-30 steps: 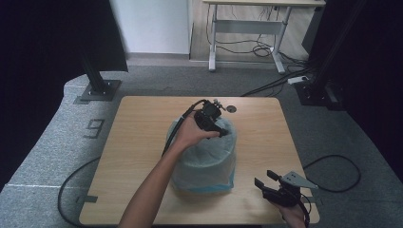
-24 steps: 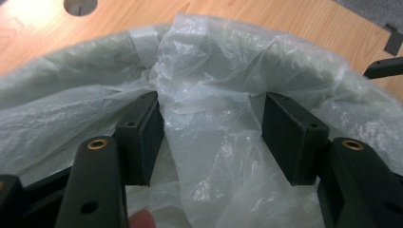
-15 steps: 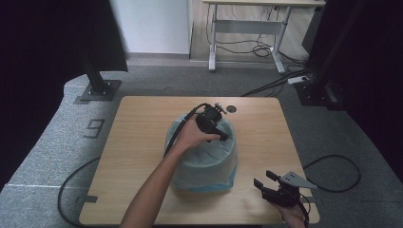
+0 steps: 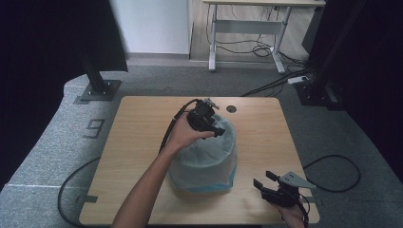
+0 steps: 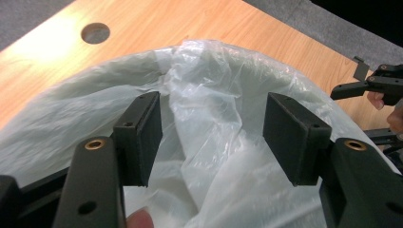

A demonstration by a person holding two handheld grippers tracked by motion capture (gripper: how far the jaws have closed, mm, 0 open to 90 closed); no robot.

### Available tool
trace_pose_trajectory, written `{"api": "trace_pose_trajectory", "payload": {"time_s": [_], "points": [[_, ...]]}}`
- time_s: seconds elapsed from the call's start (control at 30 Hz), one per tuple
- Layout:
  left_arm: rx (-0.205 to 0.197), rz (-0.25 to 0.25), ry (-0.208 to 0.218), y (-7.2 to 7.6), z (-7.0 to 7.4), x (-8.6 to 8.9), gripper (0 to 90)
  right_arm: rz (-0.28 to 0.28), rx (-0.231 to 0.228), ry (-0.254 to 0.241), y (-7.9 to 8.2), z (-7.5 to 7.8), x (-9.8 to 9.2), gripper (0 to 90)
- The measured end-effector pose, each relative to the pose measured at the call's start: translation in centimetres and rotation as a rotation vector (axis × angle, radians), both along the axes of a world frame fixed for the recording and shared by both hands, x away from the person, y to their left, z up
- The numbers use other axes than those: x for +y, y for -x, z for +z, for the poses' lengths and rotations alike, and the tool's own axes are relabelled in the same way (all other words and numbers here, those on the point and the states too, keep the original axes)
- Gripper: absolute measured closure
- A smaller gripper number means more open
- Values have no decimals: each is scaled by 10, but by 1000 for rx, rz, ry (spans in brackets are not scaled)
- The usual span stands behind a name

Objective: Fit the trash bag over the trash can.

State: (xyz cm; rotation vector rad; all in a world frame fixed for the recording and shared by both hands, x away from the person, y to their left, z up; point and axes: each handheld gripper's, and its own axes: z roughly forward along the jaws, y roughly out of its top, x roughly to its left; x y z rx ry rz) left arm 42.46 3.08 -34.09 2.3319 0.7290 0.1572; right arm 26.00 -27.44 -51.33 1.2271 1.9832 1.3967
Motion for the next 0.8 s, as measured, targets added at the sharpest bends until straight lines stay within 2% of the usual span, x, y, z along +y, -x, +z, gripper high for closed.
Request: {"api": "trace_pose_trajectory", "payload": {"time_s": [0.1, 0.17, 0.37, 0.43, 0.53, 0.6, 0.67, 0.8], "points": [[-9, 21, -6, 0, 4, 10, 379, 0, 2, 1, 0, 0, 0, 321], [-19, 51, -24, -2, 4, 17, 379, -1, 2, 1, 0, 0, 0, 321], [9, 100, -66, -11, -7, 32, 377, 1, 6, 5, -1, -2, 2, 321], [39, 117, -83, -16, -12, 34, 377, -2, 5, 6, 0, -2, 2, 321], [31, 121, -75, -16, -11, 35, 377, -6, 2, 4, 0, -1, 1, 321], [31, 126, -90, -16, -12, 35, 377, -8, 4, 3, 0, -2, 1, 322], [43, 135, -112, -18, -13, 34, 378, -7, 4, 3, 0, -2, 1, 322], [73, 147, -120, -20, -15, 35, 379, -1, 2, 9, 0, -1, 1, 322]]}}
